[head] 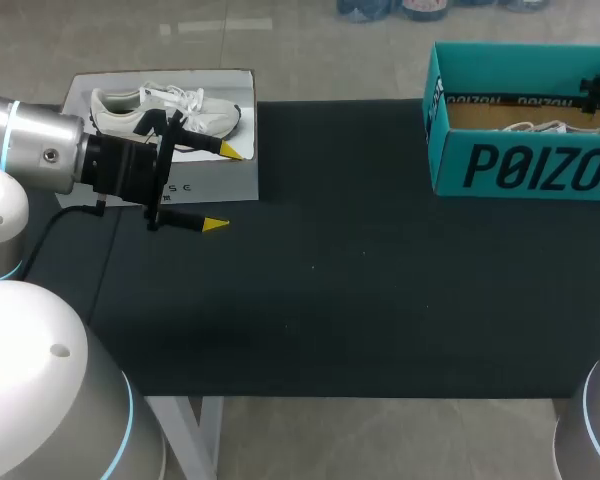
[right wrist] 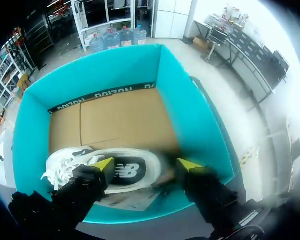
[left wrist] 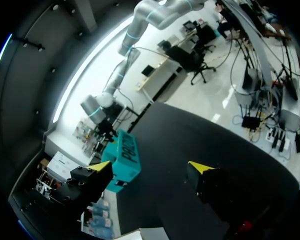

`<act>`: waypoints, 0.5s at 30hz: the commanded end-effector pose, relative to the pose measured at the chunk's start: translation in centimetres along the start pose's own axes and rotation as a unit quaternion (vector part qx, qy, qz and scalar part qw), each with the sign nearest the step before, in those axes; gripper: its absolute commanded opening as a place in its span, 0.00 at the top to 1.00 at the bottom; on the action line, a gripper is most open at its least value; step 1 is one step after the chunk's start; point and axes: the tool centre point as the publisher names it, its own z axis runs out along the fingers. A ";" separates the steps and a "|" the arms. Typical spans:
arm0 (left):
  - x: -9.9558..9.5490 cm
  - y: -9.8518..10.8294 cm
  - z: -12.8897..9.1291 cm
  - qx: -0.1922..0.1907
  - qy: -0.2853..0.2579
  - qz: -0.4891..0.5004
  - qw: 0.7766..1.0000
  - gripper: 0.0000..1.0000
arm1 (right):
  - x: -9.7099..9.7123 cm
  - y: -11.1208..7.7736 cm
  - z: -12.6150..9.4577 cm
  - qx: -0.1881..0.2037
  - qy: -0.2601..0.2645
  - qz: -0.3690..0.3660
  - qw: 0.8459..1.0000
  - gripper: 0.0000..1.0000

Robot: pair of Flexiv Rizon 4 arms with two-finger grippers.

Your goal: Take the shoe out of the shoebox, open the shoe tongue, remove and reinsert the insole, then place the shoe into the shoebox

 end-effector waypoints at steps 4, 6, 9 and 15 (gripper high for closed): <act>0.0 0.0 0.0 -0.001 0.002 0.000 1.000 0.00 | 1.8 -0.1 -4.2 -0.015 0.006 -0.019 1.000 0.00; 0.0 0.0 0.0 -0.001 0.002 0.000 1.000 0.00 | 2.3 -0.3 -5.2 -0.016 0.008 -0.023 1.000 0.00; 0.0 0.0 0.0 -0.001 0.002 0.000 1.000 0.00 | 2.9 -1.0 -7.0 -0.013 0.010 -0.026 1.000 0.00; 0.0 0.0 0.0 -0.001 0.002 0.000 1.000 0.00 | 3.2 -2.7 -9.0 0.004 -0.023 0.019 1.000 0.00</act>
